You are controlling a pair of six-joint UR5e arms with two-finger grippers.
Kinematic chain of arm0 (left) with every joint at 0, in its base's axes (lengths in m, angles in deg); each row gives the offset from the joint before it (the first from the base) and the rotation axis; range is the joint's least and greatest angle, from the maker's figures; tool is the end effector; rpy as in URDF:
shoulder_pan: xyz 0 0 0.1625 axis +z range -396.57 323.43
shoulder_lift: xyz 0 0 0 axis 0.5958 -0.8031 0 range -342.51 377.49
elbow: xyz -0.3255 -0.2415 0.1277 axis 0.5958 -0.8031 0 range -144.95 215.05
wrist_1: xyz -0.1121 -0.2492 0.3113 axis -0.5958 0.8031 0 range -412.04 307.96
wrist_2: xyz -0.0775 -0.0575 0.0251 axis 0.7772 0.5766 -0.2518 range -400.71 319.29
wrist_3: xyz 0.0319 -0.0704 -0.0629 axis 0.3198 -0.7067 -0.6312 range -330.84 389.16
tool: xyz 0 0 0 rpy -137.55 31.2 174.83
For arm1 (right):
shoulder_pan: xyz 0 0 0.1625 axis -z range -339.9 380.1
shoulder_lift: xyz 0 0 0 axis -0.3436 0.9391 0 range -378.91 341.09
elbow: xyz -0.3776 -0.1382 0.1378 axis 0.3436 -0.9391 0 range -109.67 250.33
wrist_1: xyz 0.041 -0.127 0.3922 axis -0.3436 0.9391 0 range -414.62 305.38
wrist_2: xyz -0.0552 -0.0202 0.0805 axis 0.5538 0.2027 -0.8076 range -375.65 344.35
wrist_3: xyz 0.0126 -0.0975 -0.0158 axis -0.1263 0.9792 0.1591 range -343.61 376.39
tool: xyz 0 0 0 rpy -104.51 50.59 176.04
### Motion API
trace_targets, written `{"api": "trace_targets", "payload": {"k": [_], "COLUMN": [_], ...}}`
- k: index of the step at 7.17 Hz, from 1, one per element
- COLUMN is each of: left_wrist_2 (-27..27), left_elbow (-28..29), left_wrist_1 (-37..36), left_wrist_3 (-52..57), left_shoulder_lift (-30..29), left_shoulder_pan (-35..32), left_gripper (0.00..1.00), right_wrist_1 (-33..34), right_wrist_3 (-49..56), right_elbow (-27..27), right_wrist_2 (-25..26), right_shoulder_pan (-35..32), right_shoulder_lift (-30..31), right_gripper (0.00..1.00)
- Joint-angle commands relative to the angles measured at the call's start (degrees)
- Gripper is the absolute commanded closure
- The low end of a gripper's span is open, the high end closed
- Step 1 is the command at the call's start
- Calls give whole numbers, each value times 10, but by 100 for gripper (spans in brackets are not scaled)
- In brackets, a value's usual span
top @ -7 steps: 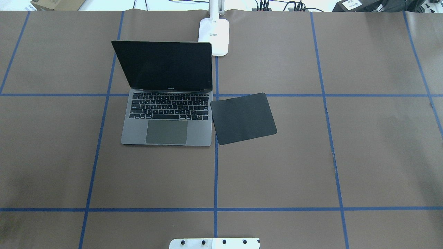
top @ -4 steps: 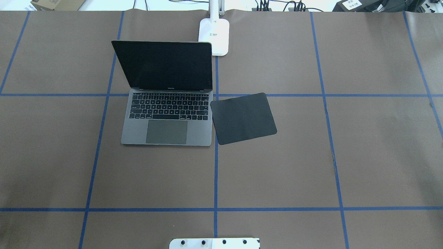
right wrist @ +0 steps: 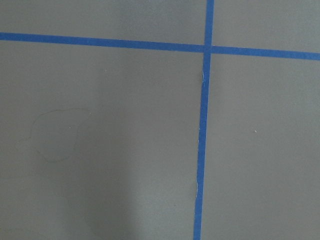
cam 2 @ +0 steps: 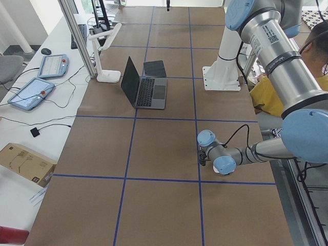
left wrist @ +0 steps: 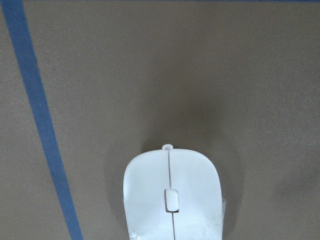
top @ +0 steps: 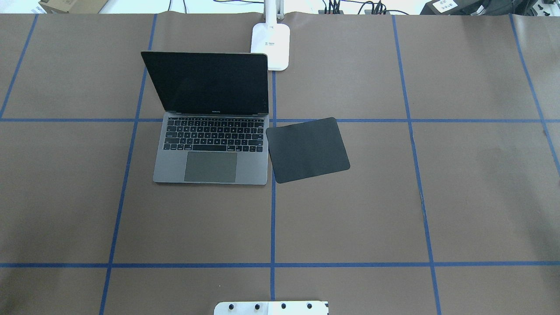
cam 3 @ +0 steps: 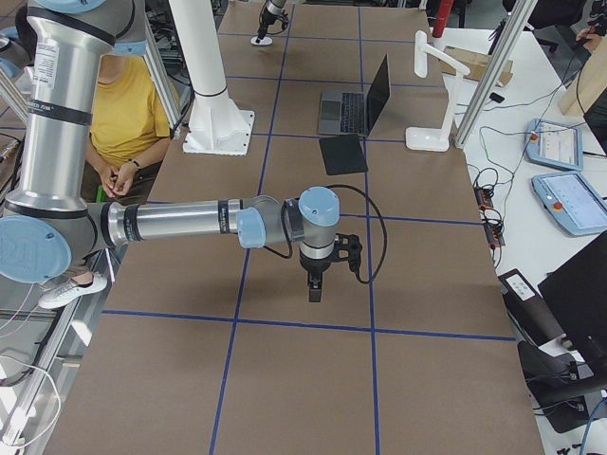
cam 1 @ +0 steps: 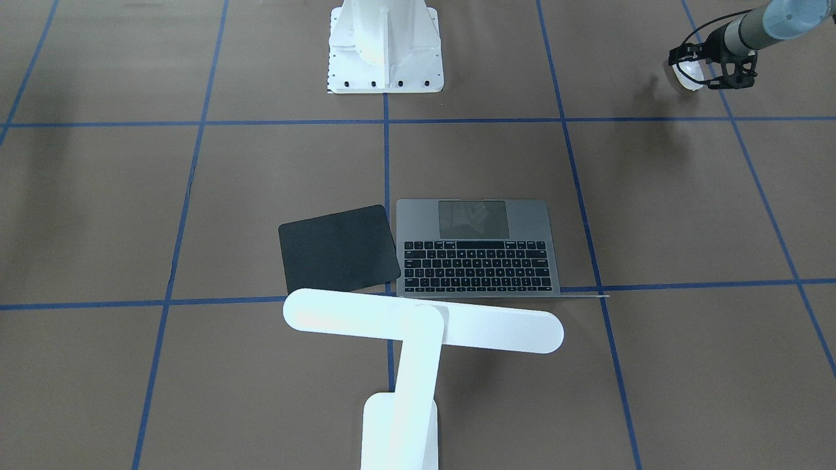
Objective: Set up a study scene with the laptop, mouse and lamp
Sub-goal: 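Hold the white mouse in the left gripper off the table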
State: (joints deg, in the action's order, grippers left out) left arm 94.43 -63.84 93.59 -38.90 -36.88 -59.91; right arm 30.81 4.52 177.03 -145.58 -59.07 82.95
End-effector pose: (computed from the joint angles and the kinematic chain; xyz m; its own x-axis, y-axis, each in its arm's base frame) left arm 0.1807 -0.1463 0.6977 0.7326 -0.0290 -0.6800 -0.3328 0.8562 -0.3951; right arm -0.0096 -0.4199 0.6044 0.7559 -0.0426 0.6533 0.0305 0.9991 0.0298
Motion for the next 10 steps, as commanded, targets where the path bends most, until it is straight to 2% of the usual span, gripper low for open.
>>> {"api": "trace_targets", "payload": {"k": [1,5,8,10], "left_wrist_2": [-4,-7,-7,-7], "left_elbow": [11,19,20,20], "left_wrist_1": [10,10,10,11], "left_wrist_3": [-23,-22,-20,-20], "left_shoulder_lift": [-4,-15,-15,-14], "left_shoulder_pan": [21,22,22,22], "left_gripper": [0,3,18,36], "right_wrist_1": [0,0,0,0], "right_wrist_3": [0,-1,-1,-1], "right_elbow": [0,-1,-1,0], "right_wrist_2": [0,0,0,-1], "right_shoulder_pan": [0,0,0,-1], "right_shoulder_lift": [0,0,0,-1], "right_gripper": [0,0,0,0]}}
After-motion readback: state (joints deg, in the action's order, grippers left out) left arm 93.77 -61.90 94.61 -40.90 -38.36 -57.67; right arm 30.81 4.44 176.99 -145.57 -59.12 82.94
